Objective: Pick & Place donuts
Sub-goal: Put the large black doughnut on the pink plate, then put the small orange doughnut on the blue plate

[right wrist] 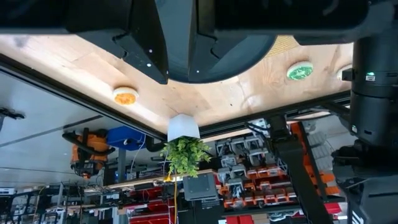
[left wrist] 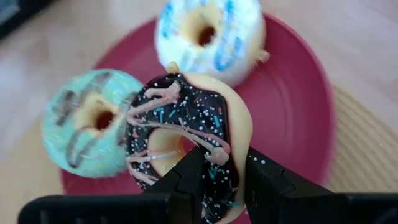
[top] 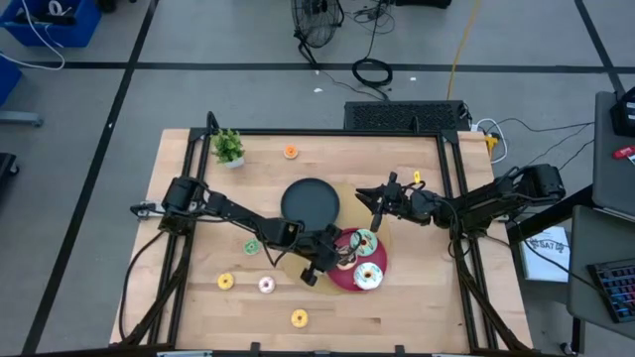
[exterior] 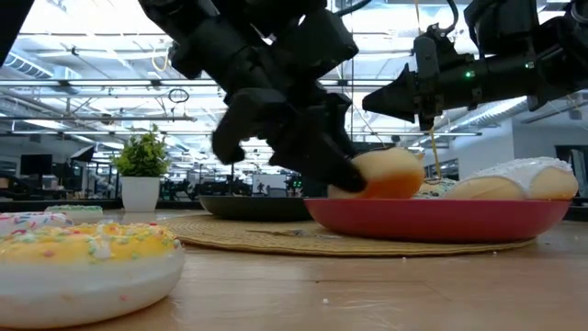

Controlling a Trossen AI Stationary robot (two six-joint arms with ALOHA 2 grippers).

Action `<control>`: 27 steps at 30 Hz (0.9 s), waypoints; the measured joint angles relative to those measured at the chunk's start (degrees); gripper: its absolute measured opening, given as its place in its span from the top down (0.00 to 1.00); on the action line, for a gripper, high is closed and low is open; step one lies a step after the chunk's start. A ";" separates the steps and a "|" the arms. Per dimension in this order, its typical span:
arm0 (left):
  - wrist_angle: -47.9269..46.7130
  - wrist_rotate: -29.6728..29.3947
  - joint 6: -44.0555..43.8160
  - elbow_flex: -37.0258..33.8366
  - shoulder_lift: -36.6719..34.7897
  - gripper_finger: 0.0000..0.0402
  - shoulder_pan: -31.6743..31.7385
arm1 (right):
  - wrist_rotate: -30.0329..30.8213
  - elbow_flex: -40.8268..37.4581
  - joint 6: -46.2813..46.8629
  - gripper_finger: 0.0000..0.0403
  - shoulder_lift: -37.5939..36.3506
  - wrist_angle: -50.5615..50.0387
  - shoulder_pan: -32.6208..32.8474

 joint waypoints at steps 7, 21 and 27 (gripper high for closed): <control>1.25 -0.02 -5.35 -0.02 0.00 0.77 -0.04 | 0.02 0.00 0.00 0.86 0.00 -0.90 0.00; 2.31 -0.02 -13.34 -0.02 0.00 0.46 -0.68 | 0.02 0.00 0.00 0.86 0.00 -0.97 0.00; 1.97 -0.05 -7.33 -0.02 -0.02 0.28 -1.92 | 0.02 0.00 0.00 0.86 0.00 -0.97 0.00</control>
